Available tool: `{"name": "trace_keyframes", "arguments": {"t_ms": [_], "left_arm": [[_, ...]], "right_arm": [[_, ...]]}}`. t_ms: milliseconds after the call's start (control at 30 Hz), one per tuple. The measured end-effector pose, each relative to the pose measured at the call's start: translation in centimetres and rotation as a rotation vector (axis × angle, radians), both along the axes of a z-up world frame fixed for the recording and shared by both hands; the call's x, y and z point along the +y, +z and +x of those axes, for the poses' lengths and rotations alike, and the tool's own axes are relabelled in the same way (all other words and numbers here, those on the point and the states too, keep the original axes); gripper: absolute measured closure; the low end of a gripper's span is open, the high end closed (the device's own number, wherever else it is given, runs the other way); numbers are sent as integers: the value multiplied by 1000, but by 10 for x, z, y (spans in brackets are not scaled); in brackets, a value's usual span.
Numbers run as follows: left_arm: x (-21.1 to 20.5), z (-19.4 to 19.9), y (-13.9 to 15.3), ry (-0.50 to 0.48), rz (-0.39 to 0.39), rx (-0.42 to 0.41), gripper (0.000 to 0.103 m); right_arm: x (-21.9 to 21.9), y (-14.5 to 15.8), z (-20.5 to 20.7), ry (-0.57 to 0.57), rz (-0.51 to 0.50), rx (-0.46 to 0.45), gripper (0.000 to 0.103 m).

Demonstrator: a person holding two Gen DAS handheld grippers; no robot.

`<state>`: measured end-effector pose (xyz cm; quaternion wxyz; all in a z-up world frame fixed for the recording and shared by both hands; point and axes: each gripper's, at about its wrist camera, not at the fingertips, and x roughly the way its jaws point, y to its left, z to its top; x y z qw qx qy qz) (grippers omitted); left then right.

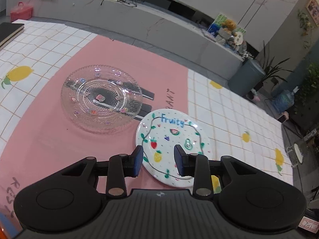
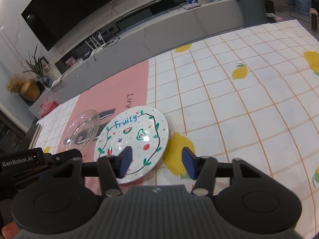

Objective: Organize plates and bowls
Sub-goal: 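Move both grippers to the rim of the white Fruity plate, then close both grippers on the Fruity plate rim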

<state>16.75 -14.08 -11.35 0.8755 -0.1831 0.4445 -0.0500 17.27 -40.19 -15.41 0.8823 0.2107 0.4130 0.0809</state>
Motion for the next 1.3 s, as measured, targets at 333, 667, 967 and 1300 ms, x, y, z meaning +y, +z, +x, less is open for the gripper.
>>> {"name": "trace_keyframes", "arguments": {"t_ms": [333, 667, 967, 1300], "left_arm": [[7, 19, -33, 78, 6, 89, 65], [8, 26, -40, 59, -13, 77, 67], [10, 30, -44, 56, -23, 59, 86], [14, 28, -39, 86, -39, 70, 91]], "right_arm": [[-3, -18, 29, -1, -14, 29, 53], [-5, -27, 43, 6, 45, 22, 66], [-7, -34, 48, -5, 114, 21, 81], [-19, -38, 47, -54, 209, 96, 96]]}}
